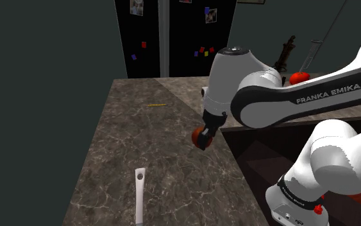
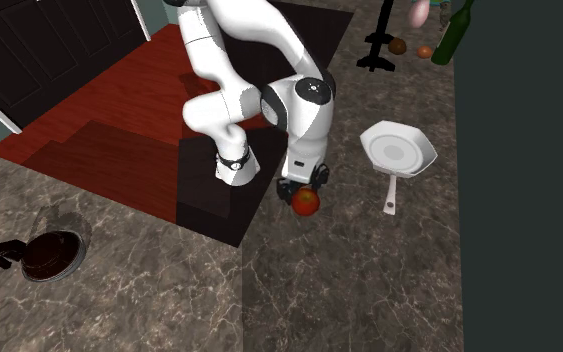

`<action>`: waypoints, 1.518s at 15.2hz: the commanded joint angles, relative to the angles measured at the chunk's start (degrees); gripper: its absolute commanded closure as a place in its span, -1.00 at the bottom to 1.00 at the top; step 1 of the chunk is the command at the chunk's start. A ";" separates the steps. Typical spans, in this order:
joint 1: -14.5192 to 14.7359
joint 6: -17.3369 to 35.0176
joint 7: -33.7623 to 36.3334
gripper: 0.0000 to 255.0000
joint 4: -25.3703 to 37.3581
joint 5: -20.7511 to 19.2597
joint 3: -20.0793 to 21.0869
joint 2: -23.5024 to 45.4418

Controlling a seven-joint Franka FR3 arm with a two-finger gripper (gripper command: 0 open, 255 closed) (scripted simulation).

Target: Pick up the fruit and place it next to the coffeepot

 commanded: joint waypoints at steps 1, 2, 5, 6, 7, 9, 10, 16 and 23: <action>0.04 -1.98 -0.01 1.00 1.05 -0.10 -0.26 -0.89; 0.04 -2.91 -0.05 1.00 1.59 -0.17 -0.41 -1.29; 0.00 -5.65 -0.16 1.00 3.27 -0.39 -0.86 -2.36; -0.02 -6.55 -0.19 1.00 3.85 -0.47 -1.00 -2.68; -0.04 -7.43 -0.22 1.00 4.44 -0.55 -1.14 -2.97; -0.09 -9.18 -0.28 1.00 5.66 -0.71 -1.41 -3.50; -0.11 -10.04 -0.30 1.00 6.28 -0.80 -1.55 -3.74; -0.31 -15.03 -0.43 1.00 10.24 -1.30 -2.30 -4.79; -0.58 -20.56 -0.52 1.00 15.29 -1.89 -3.06 -5.27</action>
